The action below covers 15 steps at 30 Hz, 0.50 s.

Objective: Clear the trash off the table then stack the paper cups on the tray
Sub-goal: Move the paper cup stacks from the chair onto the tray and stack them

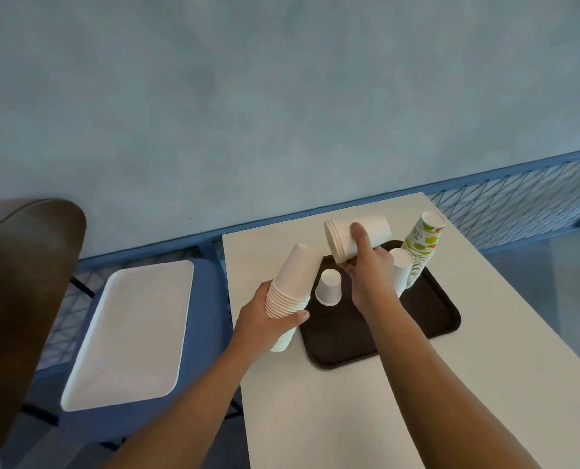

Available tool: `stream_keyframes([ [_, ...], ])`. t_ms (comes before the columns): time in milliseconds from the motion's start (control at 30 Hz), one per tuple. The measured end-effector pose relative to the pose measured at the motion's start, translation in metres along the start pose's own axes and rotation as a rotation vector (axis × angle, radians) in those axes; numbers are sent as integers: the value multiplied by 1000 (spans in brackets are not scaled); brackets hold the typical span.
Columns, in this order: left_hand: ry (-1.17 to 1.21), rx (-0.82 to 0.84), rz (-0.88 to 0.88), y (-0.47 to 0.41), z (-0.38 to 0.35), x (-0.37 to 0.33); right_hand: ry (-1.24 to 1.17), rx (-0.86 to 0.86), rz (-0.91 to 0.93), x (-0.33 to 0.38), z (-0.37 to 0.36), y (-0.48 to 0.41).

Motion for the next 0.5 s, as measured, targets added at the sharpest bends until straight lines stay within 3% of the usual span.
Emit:
stream_keyframes([
  [100,42,-38,32,-10,4,16,66,-80,-23,-24,14,-8],
  [267,125,-73,51,-25,10,33,544,-209,-7,-42,25,-25],
  [500,223,-19,46,-44,5,35,977,-129,-121,-105,28,-74],
])
Point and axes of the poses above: each hand's wrist, its own y-axis away from the middle knuckle, its own z-axis out of the back of the hand, x = y × z, the point moved 10 cm from there along -y, towards the middle knuckle, and after that the axes turned 15 degrees about x, right-handed, at the moved point
